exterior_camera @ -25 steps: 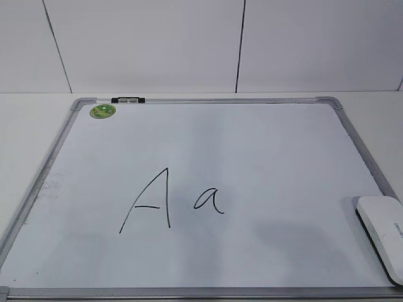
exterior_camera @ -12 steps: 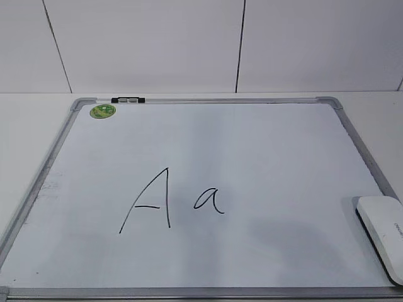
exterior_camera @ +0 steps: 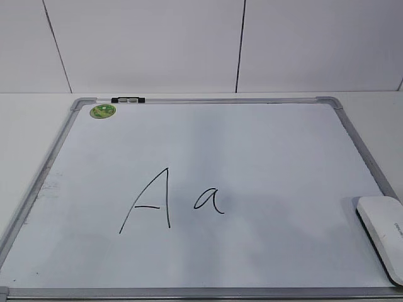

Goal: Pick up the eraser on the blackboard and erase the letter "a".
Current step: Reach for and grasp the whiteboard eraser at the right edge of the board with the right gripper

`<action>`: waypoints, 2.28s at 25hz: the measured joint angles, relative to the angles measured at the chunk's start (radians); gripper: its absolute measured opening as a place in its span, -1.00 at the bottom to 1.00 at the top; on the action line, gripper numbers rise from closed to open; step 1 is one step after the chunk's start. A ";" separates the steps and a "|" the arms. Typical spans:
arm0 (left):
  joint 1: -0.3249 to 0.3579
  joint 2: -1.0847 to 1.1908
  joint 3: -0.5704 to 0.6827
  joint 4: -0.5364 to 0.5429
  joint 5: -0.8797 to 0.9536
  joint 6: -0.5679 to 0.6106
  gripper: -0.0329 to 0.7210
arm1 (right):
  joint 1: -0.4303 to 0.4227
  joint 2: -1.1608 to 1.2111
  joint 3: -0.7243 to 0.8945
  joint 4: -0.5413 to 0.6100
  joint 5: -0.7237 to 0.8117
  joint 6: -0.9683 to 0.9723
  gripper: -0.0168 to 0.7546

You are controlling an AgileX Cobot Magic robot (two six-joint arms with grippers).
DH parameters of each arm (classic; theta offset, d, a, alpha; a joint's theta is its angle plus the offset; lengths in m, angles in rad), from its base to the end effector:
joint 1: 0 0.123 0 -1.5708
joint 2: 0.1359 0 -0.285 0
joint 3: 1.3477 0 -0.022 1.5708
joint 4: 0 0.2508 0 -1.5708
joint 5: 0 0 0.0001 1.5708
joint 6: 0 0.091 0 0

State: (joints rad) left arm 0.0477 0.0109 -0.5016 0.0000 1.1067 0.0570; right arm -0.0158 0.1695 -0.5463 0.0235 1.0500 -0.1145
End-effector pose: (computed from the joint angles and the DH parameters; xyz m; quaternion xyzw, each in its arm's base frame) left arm -0.0054 -0.0003 0.2741 0.0040 0.8673 0.0260 0.4971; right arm 0.0184 0.0016 0.2902 -0.0431 0.8801 -0.0191 0.4725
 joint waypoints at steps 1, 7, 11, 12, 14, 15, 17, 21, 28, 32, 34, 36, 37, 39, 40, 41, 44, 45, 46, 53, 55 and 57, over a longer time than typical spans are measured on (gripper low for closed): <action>0.000 0.000 0.000 0.000 0.000 0.000 -0.29 | 0.000 0.012 0.000 0.015 -0.005 -0.014 0.44; 0.000 0.000 0.000 0.000 0.000 0.000 -0.29 | 0.000 0.105 -0.028 0.066 -0.015 -0.046 0.48; 0.000 0.000 0.000 0.000 0.000 0.000 -0.29 | 0.000 0.188 -0.062 0.082 -0.015 -0.049 0.50; 0.000 0.000 0.000 0.000 0.000 0.000 -0.29 | 0.000 0.207 -0.071 0.083 -0.015 -0.050 0.50; 0.000 0.000 0.000 0.000 0.000 0.000 -0.29 | 0.000 0.241 -0.084 0.090 -0.015 -0.051 0.50; 0.000 0.000 0.000 0.000 0.000 0.000 -0.29 | 0.000 0.261 -0.088 0.095 -0.015 -0.051 0.50; 0.000 0.000 0.000 0.000 0.000 0.000 -0.29 | 0.000 0.300 -0.095 0.107 -0.015 -0.051 0.51; 0.000 0.000 0.000 0.000 0.000 0.000 -0.29 | 0.000 0.392 -0.095 0.141 -0.015 -0.060 0.53; 0.000 0.000 0.000 0.000 0.000 0.000 -0.29 | 0.000 0.550 -0.095 0.185 -0.013 -0.078 0.55; 0.000 0.000 0.000 0.000 0.000 0.000 -0.29 | 0.000 0.616 -0.095 0.190 -0.012 -0.083 0.58; 0.000 0.000 0.000 0.000 0.000 0.000 -0.29 | 0.000 0.638 -0.095 0.193 -0.012 -0.085 0.59; 0.000 0.000 0.000 0.000 0.000 0.000 -0.29 | 0.000 0.660 -0.095 0.196 -0.012 -0.085 0.59; 0.000 0.000 0.000 0.000 0.000 0.000 -0.29 | 0.005 0.670 -0.095 0.198 -0.013 -0.085 0.59; 0.000 0.000 0.000 0.000 0.000 0.000 -0.29 | 0.028 0.681 -0.095 0.191 -0.015 -0.085 0.59; 0.000 0.000 0.000 0.000 0.000 0.000 -0.29 | 0.039 0.685 -0.095 0.188 -0.017 -0.085 0.59; 0.000 0.000 0.000 0.000 0.000 0.000 -0.29 | 0.049 0.689 -0.095 0.184 -0.018 -0.085 0.59; 0.000 0.000 0.000 0.000 0.000 0.000 -0.29 | 0.054 0.710 -0.095 0.178 -0.024 -0.085 0.59; 0.000 0.000 0.000 0.000 0.000 0.000 -0.29 | 0.054 0.717 -0.095 0.178 -0.026 -0.085 0.59; 0.000 0.000 0.000 0.000 0.000 0.000 -0.29 | 0.054 0.727 -0.095 0.177 -0.026 -0.085 0.59; 0.000 0.000 0.000 0.000 0.000 0.000 -0.29 | 0.057 0.781 -0.097 0.176 -0.034 -0.083 0.59; 0.000 0.000 0.000 0.000 0.000 0.000 -0.29 | 0.063 0.799 -0.097 0.176 -0.041 -0.081 0.59; 0.000 0.000 0.000 0.000 0.000 0.000 -0.29 | 0.064 0.822 -0.099 0.176 -0.043 -0.079 0.59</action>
State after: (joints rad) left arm 0.0477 0.0109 -0.5016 0.0000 1.1067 0.0570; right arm 0.0487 0.9918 -0.6456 0.1991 1.0067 -0.1934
